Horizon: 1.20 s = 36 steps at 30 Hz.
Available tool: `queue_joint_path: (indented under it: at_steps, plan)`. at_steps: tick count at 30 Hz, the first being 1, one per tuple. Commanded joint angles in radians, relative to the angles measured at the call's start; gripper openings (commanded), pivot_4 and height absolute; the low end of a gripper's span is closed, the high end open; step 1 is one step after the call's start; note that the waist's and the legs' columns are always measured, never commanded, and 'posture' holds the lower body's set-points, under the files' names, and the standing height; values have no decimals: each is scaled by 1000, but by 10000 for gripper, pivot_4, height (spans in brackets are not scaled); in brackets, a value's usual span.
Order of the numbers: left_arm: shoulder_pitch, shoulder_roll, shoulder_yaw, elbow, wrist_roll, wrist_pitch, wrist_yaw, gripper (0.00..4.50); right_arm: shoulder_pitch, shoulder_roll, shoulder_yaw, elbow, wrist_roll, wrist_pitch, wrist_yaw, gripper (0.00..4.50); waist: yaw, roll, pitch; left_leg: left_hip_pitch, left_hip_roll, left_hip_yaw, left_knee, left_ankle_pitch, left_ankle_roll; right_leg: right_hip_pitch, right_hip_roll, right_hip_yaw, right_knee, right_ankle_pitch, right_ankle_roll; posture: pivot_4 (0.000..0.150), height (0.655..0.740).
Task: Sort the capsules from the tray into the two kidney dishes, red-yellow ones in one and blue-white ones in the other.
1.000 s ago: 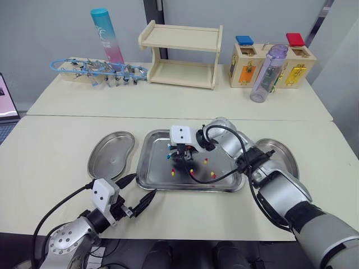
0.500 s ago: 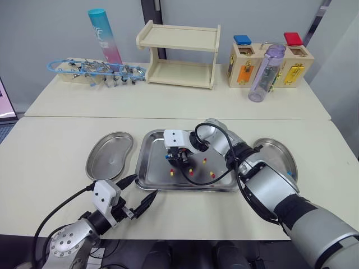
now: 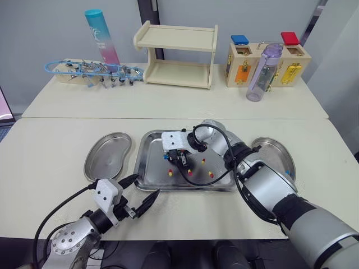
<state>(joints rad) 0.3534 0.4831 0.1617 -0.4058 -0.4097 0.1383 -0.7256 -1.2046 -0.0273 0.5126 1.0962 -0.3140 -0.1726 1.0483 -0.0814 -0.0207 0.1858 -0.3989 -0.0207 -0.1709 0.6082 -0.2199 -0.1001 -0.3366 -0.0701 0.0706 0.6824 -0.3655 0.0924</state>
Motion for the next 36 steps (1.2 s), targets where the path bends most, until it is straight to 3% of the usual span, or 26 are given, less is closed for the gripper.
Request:
queue_joint_path:
  at_steps: [1,5,12,19,26,35,36]
  plan:
    - [-7,20,23,14,-5,-30,-27,45000,23,-17,-11,-111,7,-14,27,53,-1,0,0,0,0,0,0,0,0,0,0,0,0,0,0,1500,7400]
    - [-24,30,22,33,-7,-40,-42,45000,86,-69,-37,-285,41,36,73,53,1,0,0,0,0,0,0,0,0,0,0,0,0,0,0,1500,7400]
    - [-64,90,-38,45,4,-98,-164,45000,409,-393,-205,-1065,156,393,176,53,31,0,0,-2,-1,-1,0,0,0,2,-1,0,-2,0,0,1500,7400]
    - [-111,130,-113,15,-51,-87,-302,45000,706,-670,-484,-1489,266,785,150,53,39,0,0,-3,0,2,0,0,0,4,-1,1,-2,0,0,1500,7400]
    - [-198,131,-162,-15,-115,-58,-373,45000,1013,-933,-748,-1553,294,836,131,53,50,0,0,-3,-1,3,0,0,1,5,-1,1,-3,0,0,1500,7400]
    - [-262,115,-207,-38,-124,-18,-361,45000,1198,-993,-784,-1532,300,774,51,53,46,0,0,-2,0,5,1,0,1,6,-1,2,-3,0,0,1500,7400]
    - [-260,112,-203,-39,-124,-14,-353,45000,1199,-992,-788,-1533,307,778,43,3049,46,0,0,-2,0,5,1,0,1,6,-1,2,-3,0,0,1500,7400]
